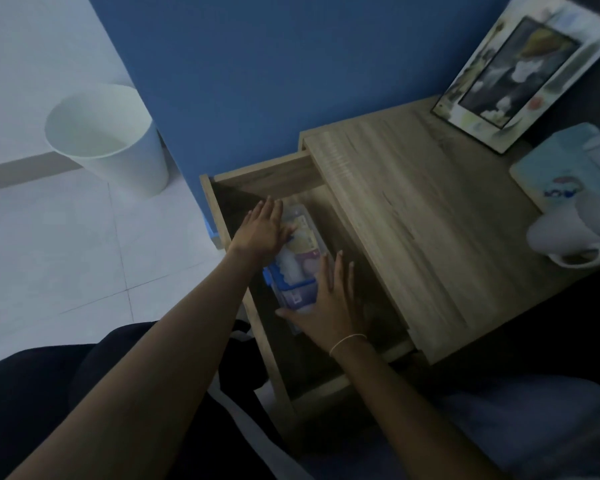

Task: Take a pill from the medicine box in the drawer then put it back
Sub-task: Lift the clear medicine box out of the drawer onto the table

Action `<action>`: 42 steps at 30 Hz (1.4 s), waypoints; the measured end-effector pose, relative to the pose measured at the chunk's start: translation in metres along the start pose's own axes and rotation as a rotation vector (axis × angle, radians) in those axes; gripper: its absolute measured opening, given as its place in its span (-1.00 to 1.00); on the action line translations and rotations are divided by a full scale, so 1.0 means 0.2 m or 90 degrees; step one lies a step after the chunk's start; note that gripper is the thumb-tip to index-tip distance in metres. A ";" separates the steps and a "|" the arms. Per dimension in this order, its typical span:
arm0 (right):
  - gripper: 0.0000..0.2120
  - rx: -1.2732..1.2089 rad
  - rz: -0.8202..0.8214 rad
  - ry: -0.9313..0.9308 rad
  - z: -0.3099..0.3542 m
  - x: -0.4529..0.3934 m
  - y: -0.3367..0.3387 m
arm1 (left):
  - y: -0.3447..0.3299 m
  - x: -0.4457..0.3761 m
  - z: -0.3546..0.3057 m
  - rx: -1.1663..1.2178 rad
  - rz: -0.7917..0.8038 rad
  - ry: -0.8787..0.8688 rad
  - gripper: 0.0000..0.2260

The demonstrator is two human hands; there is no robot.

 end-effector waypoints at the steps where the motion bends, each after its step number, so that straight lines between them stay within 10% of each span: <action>1: 0.29 0.000 0.001 0.004 0.00 0.00 0.00 | 0.00 -0.01 0.01 0.016 0.000 0.006 -0.39; 14: 0.33 -0.205 -0.056 -0.173 -0.10 0.14 0.05 | -0.01 -0.05 0.06 0.151 0.012 0.089 -0.40; 42: 0.23 -0.141 -0.126 -0.069 0.18 0.23 0.44 | 0.54 0.17 -0.07 0.144 -0.131 0.073 -0.48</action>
Point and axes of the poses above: each hand's wrist, its own x-axis away from the middle knuckle, its own y-axis out of the back of the hand, z = x × y, the point moved 7 cm from there along -x, towards the middle knuckle, and after that the axes turned 2 degrees about -y, right-handed, at the moved point
